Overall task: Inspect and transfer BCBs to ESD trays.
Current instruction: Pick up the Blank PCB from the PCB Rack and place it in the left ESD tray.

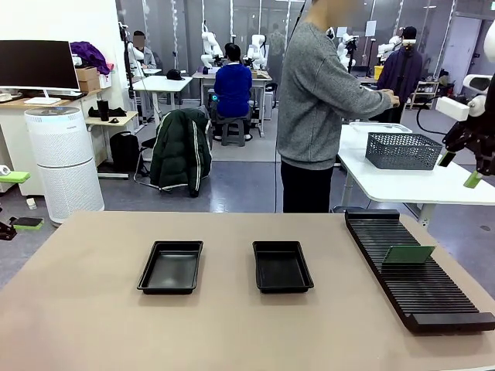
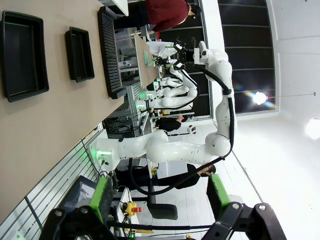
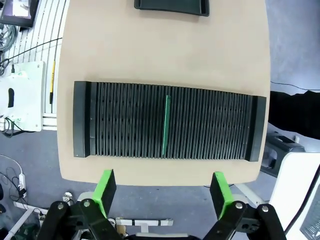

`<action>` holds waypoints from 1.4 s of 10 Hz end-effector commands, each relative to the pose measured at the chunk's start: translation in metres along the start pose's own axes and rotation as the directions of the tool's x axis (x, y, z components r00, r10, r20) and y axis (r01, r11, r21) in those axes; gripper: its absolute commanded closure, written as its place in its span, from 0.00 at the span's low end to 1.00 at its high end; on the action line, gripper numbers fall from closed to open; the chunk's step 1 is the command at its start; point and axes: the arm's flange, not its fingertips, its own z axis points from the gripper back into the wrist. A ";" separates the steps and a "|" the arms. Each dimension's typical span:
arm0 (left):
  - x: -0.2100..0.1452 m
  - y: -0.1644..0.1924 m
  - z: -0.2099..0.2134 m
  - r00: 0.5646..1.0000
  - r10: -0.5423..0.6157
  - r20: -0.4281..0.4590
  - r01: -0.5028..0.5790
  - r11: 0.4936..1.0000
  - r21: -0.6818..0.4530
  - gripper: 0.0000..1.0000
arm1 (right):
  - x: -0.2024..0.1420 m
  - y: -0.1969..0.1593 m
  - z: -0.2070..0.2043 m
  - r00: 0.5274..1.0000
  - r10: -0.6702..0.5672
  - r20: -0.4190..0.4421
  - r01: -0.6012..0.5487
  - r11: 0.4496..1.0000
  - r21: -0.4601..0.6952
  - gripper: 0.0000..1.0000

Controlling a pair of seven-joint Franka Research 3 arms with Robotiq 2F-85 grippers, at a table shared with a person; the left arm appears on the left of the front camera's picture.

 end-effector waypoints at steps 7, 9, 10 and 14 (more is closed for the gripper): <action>-0.002 0.000 0.001 1.000 0.000 0.001 0.000 1.000 0.001 0.00 | 0.003 0.000 -0.094 0.994 -0.050 -0.097 0.049 0.999 -0.016 0.00; -0.002 0.000 0.001 1.000 0.000 0.001 0.000 1.000 0.001 0.00 | 0.007 0.000 -0.117 0.989 -0.061 -0.137 0.057 0.998 -0.033 0.00; -0.002 0.000 0.001 1.000 0.000 0.001 0.000 1.000 0.001 0.00 | 0.007 -0.001 -0.128 0.987 -0.067 -0.146 0.064 0.998 -0.030 0.00; -0.002 0.000 0.001 1.000 0.000 0.001 0.000 1.000 0.001 0.00 | 0.010 0.005 -0.155 0.982 -0.073 -0.173 0.067 0.997 -0.037 0.00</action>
